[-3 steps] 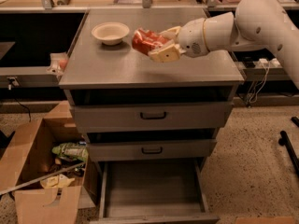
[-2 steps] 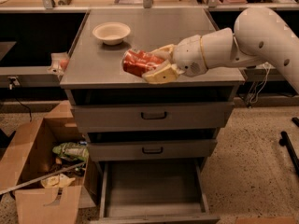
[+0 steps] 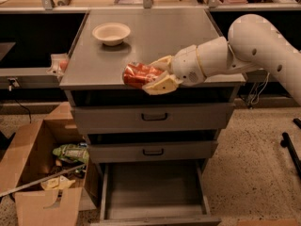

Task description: Place coke can into bottom drawer

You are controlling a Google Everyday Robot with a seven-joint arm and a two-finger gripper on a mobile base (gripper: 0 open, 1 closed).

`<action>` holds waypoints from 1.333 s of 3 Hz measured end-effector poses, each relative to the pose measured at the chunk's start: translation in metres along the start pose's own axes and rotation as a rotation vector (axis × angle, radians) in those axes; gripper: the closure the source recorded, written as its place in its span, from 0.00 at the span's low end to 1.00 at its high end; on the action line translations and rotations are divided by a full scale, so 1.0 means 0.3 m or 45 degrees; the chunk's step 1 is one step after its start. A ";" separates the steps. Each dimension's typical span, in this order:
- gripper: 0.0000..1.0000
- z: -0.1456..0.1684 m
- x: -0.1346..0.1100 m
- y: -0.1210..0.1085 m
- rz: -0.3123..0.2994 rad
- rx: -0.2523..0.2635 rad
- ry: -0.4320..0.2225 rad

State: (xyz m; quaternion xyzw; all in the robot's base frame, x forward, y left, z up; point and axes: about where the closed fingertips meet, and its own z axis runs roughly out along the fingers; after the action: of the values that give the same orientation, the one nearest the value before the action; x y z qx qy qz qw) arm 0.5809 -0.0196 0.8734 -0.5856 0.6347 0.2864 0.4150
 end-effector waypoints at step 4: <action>1.00 0.169 0.600 0.432 0.174 -0.220 0.438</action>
Offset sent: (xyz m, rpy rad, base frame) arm -0.1848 -0.0372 -0.3266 -0.4831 0.4846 0.0834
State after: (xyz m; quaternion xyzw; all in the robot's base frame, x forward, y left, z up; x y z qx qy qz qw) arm 0.4688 -0.0481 0.6773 -0.6150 0.7075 0.2631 0.2282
